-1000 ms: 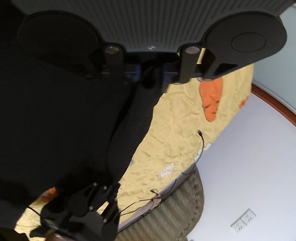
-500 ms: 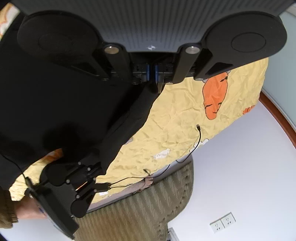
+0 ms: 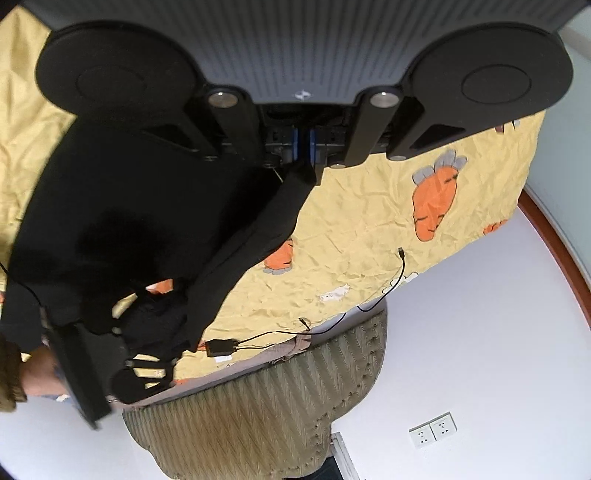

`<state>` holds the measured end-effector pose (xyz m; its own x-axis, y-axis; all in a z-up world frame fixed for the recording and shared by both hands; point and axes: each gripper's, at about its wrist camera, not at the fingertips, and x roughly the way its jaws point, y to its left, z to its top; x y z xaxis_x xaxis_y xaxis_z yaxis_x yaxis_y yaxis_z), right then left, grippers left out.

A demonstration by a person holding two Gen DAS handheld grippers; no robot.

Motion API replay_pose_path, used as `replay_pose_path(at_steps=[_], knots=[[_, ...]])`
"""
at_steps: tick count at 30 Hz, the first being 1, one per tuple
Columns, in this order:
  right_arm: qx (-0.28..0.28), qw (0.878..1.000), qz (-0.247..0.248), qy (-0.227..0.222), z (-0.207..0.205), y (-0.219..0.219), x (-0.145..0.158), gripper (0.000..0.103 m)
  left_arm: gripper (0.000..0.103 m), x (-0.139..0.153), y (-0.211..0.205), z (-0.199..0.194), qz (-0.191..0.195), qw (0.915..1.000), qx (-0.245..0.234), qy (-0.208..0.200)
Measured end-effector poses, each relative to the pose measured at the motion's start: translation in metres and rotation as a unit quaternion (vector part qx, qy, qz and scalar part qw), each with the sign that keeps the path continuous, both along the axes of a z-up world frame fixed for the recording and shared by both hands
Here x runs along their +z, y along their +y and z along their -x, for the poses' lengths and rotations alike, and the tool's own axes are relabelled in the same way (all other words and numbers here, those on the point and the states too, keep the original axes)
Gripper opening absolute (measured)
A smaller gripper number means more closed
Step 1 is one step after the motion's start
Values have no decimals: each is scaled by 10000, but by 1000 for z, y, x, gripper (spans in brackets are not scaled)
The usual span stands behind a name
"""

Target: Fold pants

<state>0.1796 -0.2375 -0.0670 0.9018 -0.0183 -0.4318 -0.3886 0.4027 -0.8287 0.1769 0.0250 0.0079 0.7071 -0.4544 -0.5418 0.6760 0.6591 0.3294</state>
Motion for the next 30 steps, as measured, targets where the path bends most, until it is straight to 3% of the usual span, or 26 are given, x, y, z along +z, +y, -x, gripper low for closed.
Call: replay_pose_path(at_steps=[5, 9, 14, 21, 23, 25, 27, 30], knots=[[47, 9993, 77, -356, 54, 4, 1, 65, 7, -12, 13, 32, 75, 9997, 49, 211], [150, 9977, 220, -618, 74, 13, 0, 70, 7, -27, 23, 45, 99, 9987, 207, 452], [382, 9984, 277, -300, 81, 18, -5, 70, 8, -39, 34, 51, 146, 9973, 422, 578], [562, 9977, 387, -22, 102, 36, -18, 69, 9, -29, 42, 48, 400, 9960, 484, 633], [445, 9984, 324, 132, 99, 32, -23, 59, 9, -27, 43, 50, 438, 9960, 474, 624], [305, 9982, 331, 395, 89, 31, -27, 29, 9, -27, 44, 51, 445, 9958, 469, 645], [136, 9983, 307, 477, 76, 30, -31, 11, 9, -27, 44, 52, 433, 9958, 502, 635], [10, 9987, 306, 420, 73, 31, -34, 3, 9, -29, 44, 52, 409, 9956, 537, 654]])
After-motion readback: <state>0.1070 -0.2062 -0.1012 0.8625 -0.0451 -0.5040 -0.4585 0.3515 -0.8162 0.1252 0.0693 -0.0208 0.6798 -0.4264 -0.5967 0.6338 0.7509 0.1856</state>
